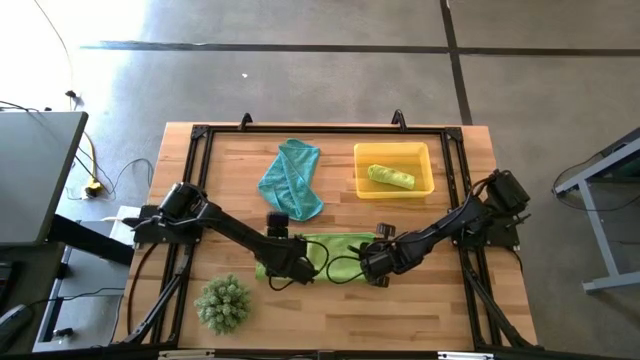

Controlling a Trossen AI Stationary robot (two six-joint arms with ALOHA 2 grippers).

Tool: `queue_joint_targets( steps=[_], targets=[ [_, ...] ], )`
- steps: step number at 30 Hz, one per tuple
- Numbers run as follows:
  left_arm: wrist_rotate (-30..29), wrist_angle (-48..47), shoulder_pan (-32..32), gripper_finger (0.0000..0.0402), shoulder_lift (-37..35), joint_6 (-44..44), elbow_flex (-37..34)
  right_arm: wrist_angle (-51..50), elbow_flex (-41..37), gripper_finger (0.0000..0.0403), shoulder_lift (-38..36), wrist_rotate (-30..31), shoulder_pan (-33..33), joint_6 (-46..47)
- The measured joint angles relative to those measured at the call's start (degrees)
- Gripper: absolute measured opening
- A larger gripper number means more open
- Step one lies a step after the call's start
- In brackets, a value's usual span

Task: Roll microfiber towels into tight, uniform cylinder then place into a basket
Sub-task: Roll the green towel

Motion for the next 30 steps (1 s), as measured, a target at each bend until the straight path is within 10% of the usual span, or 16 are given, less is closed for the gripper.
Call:
queue_joint_targets(
  steps=[11,22,30],
  targets=[
    [14.24,12.61,-0.11,0.0110,0.00,-4.33,0.00,-11.28,-0.39,0.0121,0.26,20.67,-0.58,-3.17],
    [17.16,18.89,-0.39,0.0110,0.00,-4.35,0.00,-10.74,-0.30,0.0121,-5.88,2.53,1.67,16.48],
    [16.79,20.86,-0.72,0.0110,-0.04,-4.33,-2.08,-6.44,-0.25,0.0121,-1.84,5.21,6.22,29.12]
  ],
)
